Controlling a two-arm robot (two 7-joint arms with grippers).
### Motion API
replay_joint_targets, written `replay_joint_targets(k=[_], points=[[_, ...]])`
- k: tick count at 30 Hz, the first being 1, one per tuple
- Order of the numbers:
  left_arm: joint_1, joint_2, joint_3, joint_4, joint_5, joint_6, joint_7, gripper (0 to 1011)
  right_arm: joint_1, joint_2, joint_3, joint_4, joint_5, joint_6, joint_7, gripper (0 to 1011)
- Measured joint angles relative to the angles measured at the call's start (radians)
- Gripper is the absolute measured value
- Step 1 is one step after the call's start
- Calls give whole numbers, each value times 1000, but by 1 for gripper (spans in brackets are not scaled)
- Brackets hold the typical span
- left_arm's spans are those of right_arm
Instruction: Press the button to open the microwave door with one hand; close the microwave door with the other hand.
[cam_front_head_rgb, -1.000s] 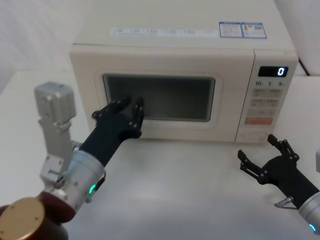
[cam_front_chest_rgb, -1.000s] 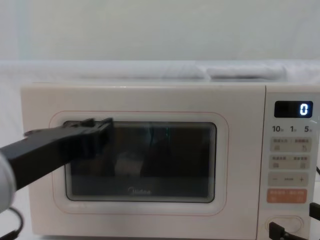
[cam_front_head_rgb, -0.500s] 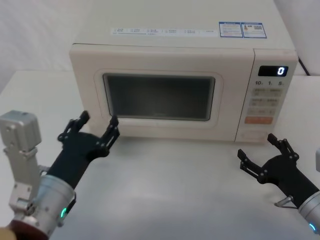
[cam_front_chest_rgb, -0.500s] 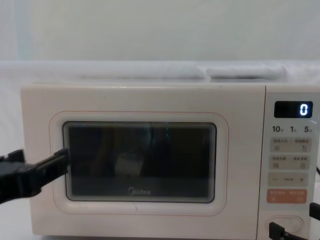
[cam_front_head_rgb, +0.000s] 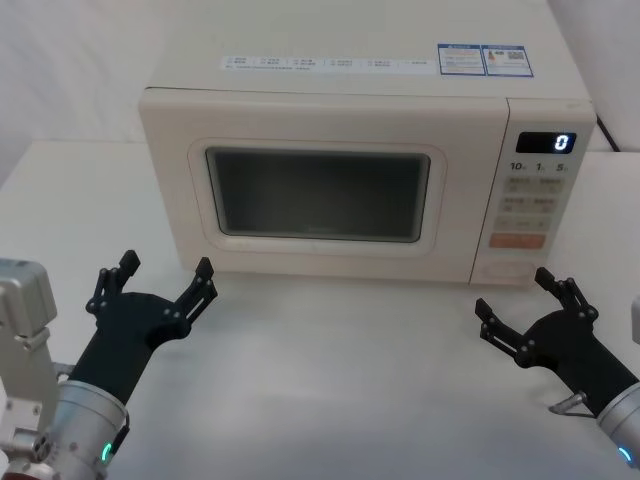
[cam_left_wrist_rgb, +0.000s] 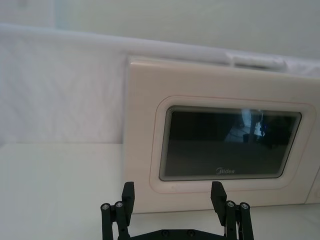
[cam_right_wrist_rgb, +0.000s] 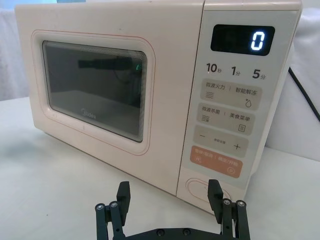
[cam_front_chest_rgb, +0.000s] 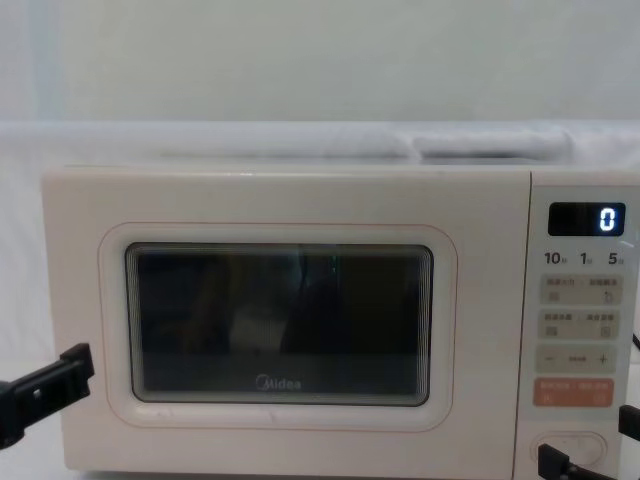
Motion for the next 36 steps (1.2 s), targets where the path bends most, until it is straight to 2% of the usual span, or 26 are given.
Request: replay_joint_targets(k=[19,36], points=[[28,-27,-22,37,7,-5,-9,1001,0,0,0,0,0,0,0,1002],[35,-30,-26,46,8,-1,-8,1001,0,0,0,0,0,0,0,1002]])
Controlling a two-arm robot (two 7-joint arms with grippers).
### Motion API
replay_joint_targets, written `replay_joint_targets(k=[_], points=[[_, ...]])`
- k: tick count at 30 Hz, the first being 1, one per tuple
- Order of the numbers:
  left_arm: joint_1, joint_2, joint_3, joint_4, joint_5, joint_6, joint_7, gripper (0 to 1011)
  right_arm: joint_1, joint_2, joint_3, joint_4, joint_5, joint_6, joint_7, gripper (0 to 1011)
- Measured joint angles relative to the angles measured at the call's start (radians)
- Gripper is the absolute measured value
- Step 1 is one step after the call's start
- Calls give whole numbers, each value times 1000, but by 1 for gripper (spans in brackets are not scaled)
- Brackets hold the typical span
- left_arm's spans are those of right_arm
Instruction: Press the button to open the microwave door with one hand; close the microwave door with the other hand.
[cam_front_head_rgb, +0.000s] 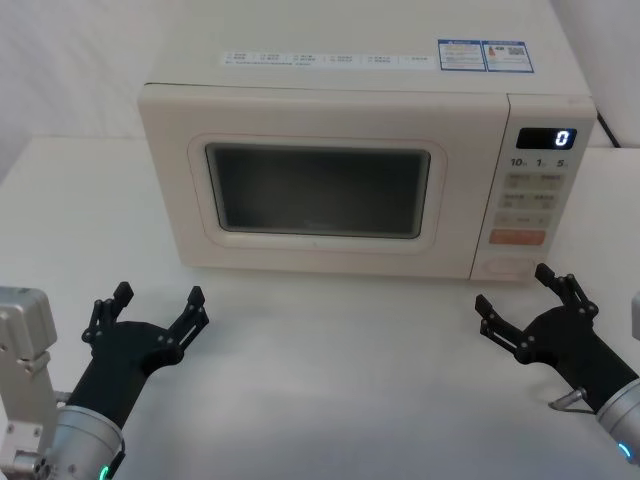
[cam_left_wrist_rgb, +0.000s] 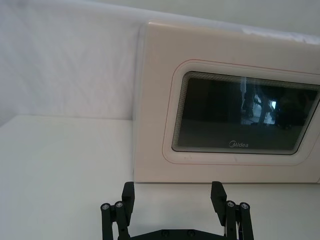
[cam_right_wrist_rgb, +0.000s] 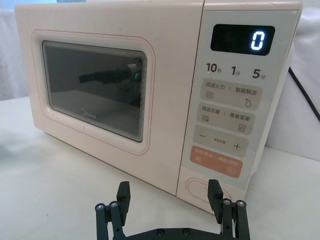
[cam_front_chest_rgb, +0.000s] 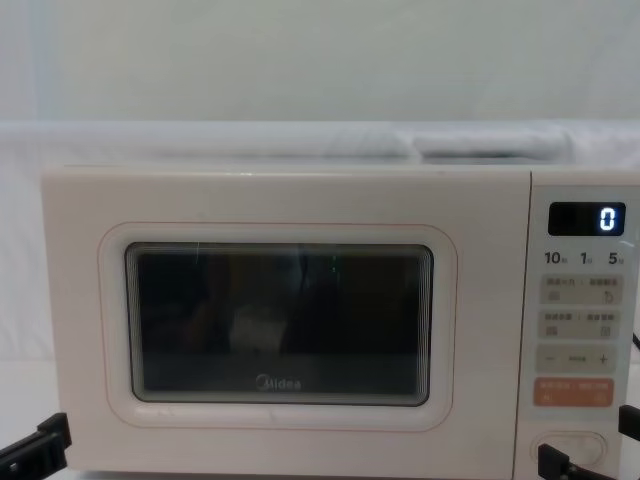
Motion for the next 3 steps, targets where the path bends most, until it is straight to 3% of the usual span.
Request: replay_joint_targets(k=[3], points=[[0,0,0,0,0,0,0,1001,0,0,0,0,0,0,0,1002]])
